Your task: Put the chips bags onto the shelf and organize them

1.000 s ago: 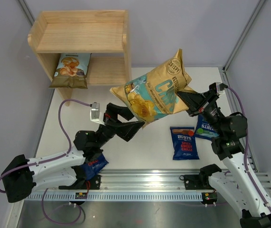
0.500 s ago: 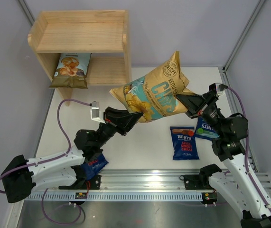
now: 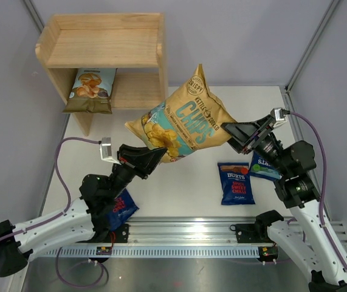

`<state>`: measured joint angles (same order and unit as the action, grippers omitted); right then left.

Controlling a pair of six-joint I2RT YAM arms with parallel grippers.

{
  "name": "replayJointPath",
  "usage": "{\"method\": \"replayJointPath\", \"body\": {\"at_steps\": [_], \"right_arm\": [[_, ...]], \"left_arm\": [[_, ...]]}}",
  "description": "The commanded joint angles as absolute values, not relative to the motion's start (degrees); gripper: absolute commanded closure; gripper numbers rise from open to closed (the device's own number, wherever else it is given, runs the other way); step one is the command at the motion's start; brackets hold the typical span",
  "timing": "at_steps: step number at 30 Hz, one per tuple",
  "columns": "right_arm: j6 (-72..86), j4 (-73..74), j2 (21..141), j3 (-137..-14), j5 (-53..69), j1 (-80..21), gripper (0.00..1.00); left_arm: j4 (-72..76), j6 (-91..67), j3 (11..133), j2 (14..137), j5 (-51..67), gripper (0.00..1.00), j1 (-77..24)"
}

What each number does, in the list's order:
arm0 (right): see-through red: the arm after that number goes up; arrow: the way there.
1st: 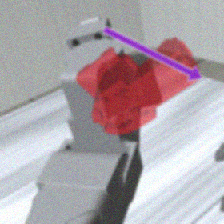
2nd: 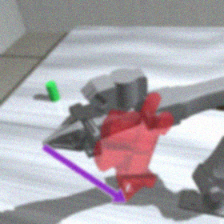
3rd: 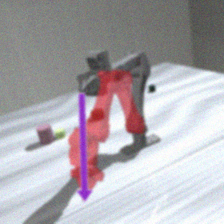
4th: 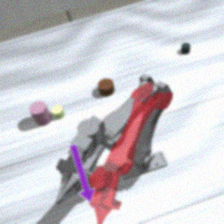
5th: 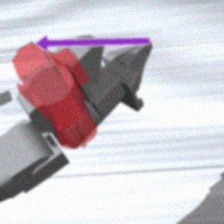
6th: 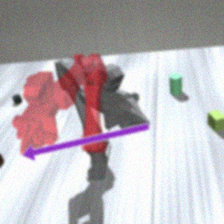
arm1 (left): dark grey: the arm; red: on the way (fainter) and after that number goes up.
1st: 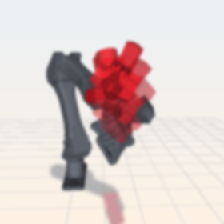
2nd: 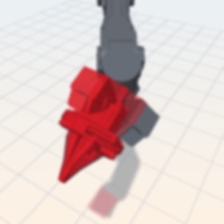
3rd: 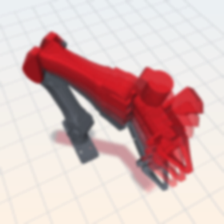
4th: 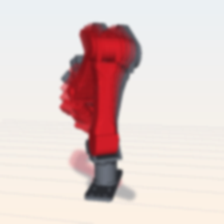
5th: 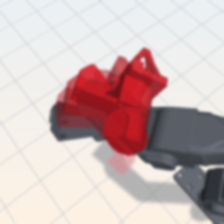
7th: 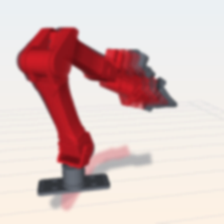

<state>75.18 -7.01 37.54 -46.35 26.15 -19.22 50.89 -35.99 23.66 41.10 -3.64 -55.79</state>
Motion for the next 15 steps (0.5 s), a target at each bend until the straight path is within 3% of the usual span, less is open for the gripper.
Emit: {"method": "replayJointPath", "body": {"at_steps": [1, 10, 15], "right_arm": [[67.78, -0.71, 37.0, -49.65, 22.42, -19.69, 0.09], [58.64, 8.43, 34.89, -52.82, 17.05, -19.6, 0.08], [55.29, 11.07, 33.67, -53.44, 15.3, -19.6, 0.08]], "left_arm": [[47.3, -35.16, 22.77, 35.62, -7.47, 1.0, -55.99], [22.78, -36.21, 20.92, 22.51, -13.18, 1.0, -55.99], [2.49, -41.74, 23.2, 14.53, -22.66, 1.0, -55.99]]}}
